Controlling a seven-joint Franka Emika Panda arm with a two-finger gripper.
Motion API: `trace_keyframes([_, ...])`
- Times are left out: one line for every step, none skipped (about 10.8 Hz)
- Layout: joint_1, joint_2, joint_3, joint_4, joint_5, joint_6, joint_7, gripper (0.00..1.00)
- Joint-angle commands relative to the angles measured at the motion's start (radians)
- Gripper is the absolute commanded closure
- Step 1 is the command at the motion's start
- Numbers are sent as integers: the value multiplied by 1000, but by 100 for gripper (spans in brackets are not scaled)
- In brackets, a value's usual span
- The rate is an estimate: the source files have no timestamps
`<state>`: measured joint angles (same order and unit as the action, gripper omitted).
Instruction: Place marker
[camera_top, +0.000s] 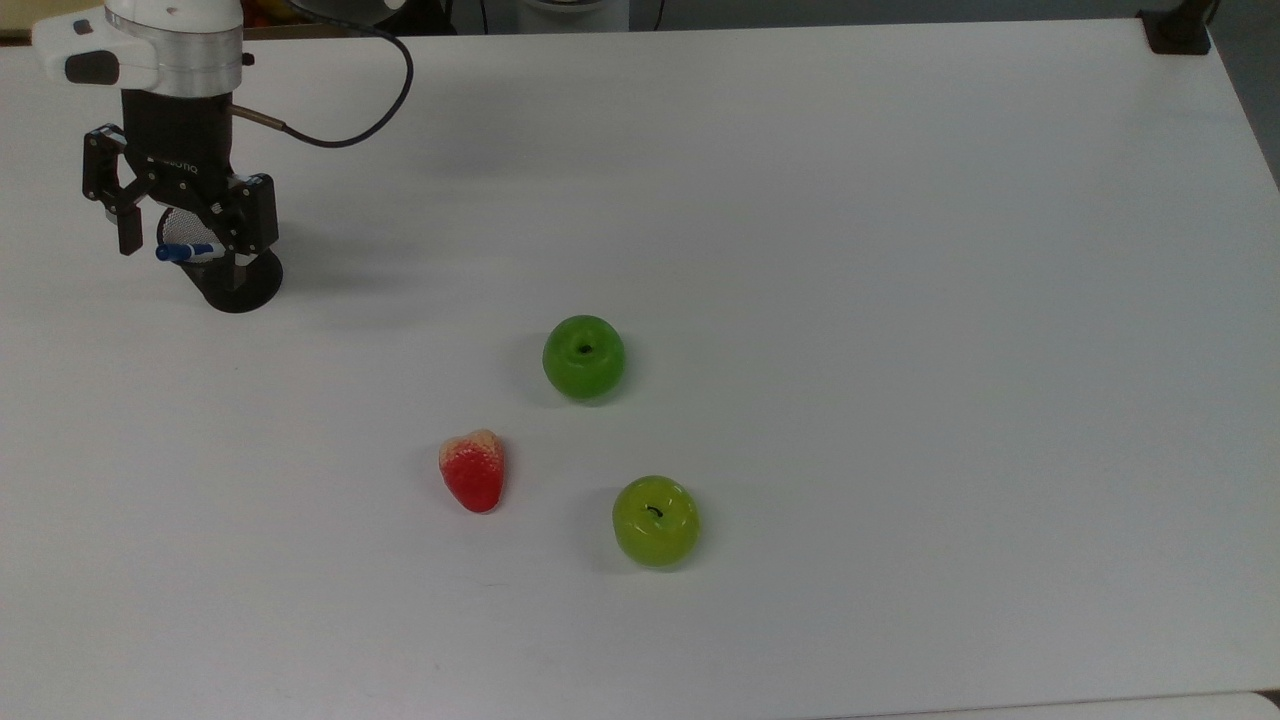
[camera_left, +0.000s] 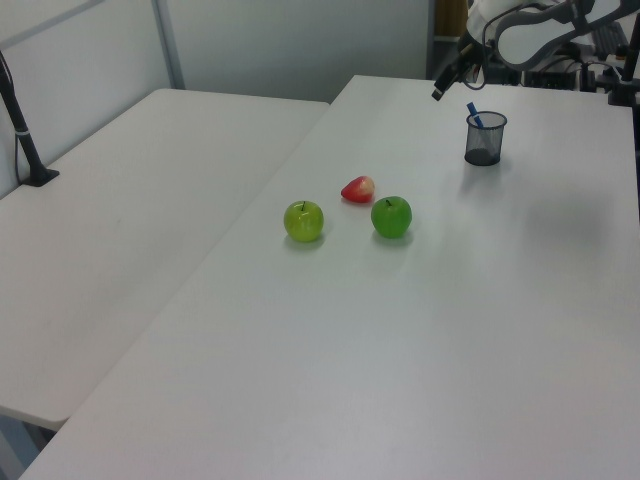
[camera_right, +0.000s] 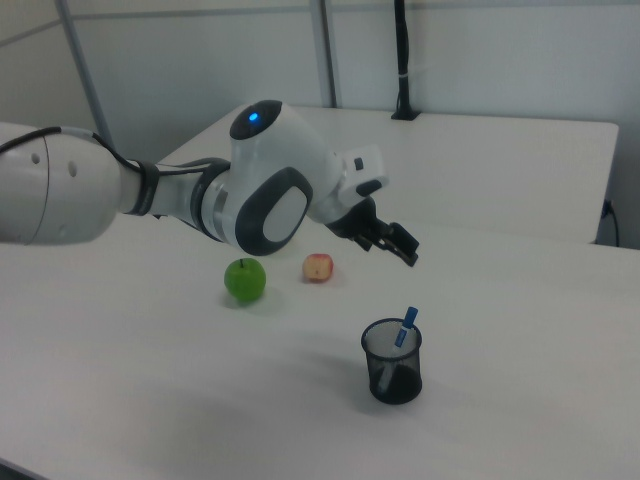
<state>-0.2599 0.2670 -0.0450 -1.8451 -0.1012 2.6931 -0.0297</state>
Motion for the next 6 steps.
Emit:
trace_keyframes([85, -44, -1, 45, 0, -138, 56, 0])
trace_keyframes([118, -58, -1, 85, -2, -242, 57, 0])
trace_keyframes([157, -63, 1, 131, -3, -360, 57, 0])
trace_keyframes([192, -77, 1, 177, -3, -492, 57, 0])
trace_keyframes([227, -87, 1, 210, -3, -607, 57, 0])
trace_keyframes([263, -116, 1, 219, -3, -700, 57, 0])
